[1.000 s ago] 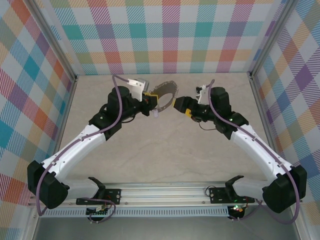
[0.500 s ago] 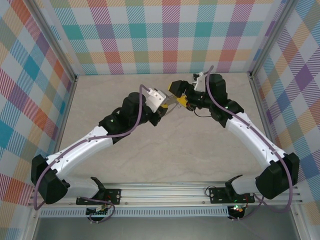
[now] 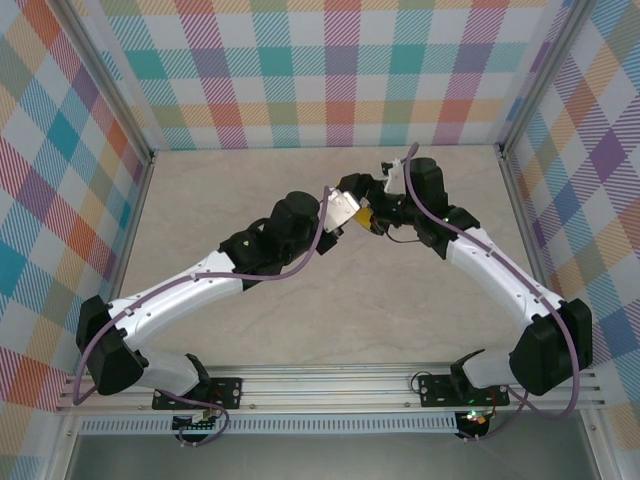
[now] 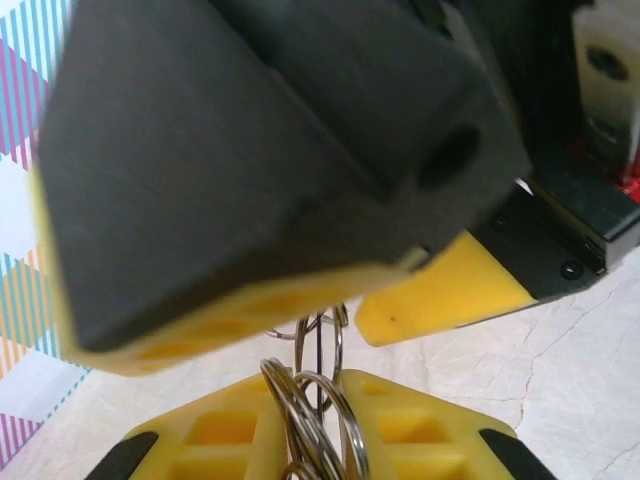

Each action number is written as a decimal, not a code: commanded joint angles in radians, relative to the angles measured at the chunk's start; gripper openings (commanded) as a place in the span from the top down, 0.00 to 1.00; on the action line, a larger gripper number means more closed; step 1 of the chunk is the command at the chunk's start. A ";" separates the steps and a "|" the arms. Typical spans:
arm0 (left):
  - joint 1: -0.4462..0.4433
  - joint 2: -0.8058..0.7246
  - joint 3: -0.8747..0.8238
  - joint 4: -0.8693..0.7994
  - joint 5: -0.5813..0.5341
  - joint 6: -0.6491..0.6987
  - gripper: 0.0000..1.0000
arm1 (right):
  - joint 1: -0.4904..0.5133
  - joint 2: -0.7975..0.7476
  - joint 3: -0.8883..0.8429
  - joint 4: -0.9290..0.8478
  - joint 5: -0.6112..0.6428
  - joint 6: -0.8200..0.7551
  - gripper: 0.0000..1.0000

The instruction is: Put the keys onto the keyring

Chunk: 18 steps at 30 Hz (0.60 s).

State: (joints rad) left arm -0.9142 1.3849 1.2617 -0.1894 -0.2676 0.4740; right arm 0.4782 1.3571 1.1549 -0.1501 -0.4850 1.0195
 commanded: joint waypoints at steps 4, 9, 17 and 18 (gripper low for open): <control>-0.022 0.014 0.079 0.015 -0.017 0.068 1.00 | 0.000 0.002 -0.001 0.096 -0.062 0.032 0.14; -0.039 0.049 0.129 -0.049 0.001 0.103 1.00 | 0.000 0.031 0.014 0.128 -0.090 0.035 0.38; -0.062 0.085 0.177 -0.073 -0.029 0.105 1.00 | -0.001 0.048 0.012 0.158 -0.095 0.025 0.94; -0.063 0.085 0.184 -0.071 -0.034 0.091 0.99 | -0.002 0.051 0.015 0.158 -0.093 0.015 1.00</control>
State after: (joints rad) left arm -0.9562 1.4834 1.3617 -0.3157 -0.3664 0.6220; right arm 0.4694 1.3987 1.1522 -0.0776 -0.5343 1.1645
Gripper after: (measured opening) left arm 0.173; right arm 0.057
